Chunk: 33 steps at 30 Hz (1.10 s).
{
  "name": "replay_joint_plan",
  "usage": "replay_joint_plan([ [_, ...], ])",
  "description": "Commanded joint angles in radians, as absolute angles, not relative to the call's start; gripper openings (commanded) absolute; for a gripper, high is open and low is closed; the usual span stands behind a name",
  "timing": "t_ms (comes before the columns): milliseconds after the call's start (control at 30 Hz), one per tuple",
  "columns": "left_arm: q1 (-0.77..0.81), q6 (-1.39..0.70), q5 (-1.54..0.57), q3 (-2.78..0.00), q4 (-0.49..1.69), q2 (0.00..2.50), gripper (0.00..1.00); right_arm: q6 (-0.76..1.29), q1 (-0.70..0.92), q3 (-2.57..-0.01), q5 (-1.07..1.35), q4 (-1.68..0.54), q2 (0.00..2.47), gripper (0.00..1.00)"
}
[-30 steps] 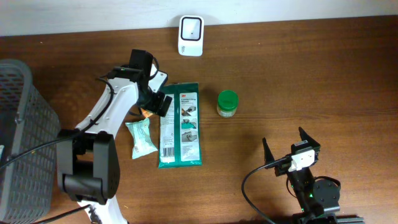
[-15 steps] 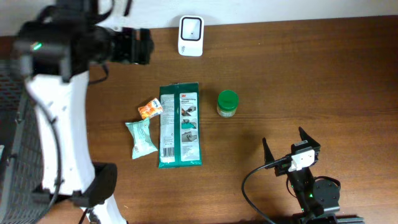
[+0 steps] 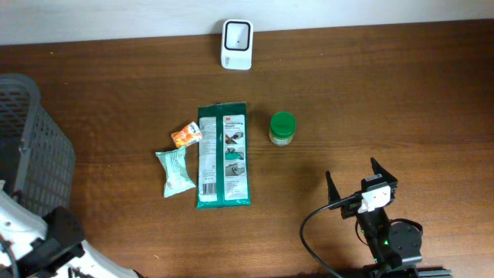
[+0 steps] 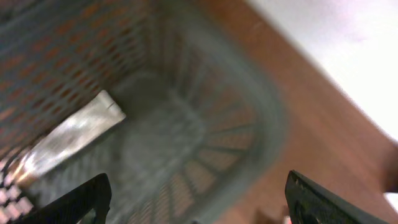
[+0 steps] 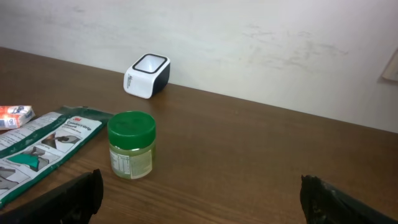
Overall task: Scan the item barcode
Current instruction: 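Reach the left gripper into the basket and grasp the white Pantene tube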
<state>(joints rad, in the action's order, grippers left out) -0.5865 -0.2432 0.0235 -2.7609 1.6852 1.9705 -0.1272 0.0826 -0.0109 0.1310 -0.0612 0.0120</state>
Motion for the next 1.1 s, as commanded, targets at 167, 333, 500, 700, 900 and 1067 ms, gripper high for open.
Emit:
replay_joint_plan([
  [167,-0.830,-0.276,0.184,-2.346,1.615,1.968,0.86,-0.123,0.093,-0.006,0.134,-0.068,0.006,0.98],
  [333,-0.847,-0.276,0.312,-2.131,1.526,1.968,0.84,-0.123,0.093,-0.006,0.134,-0.068,0.005,0.98],
  [500,-0.847,-0.271,0.393,-1.969,1.399,1.968,0.84,-0.123,0.093,-0.006,0.134,-0.068,0.006,0.98],
  [700,-0.891,-0.215,0.389,-1.833,1.315,1.967,0.84,-0.123,0.092,-0.006,0.134,-0.068,0.005,0.98],
  [900,-0.971,-0.187,0.355,-1.709,1.248,1.963,0.79,-0.123,0.092,-0.006,0.134,-0.068,0.006,0.98],
  [1067,-0.970,-0.051,0.268,-1.599,1.116,1.963,0.79,-0.123,0.092,-0.006,0.134,-0.068,0.006,0.98],
])
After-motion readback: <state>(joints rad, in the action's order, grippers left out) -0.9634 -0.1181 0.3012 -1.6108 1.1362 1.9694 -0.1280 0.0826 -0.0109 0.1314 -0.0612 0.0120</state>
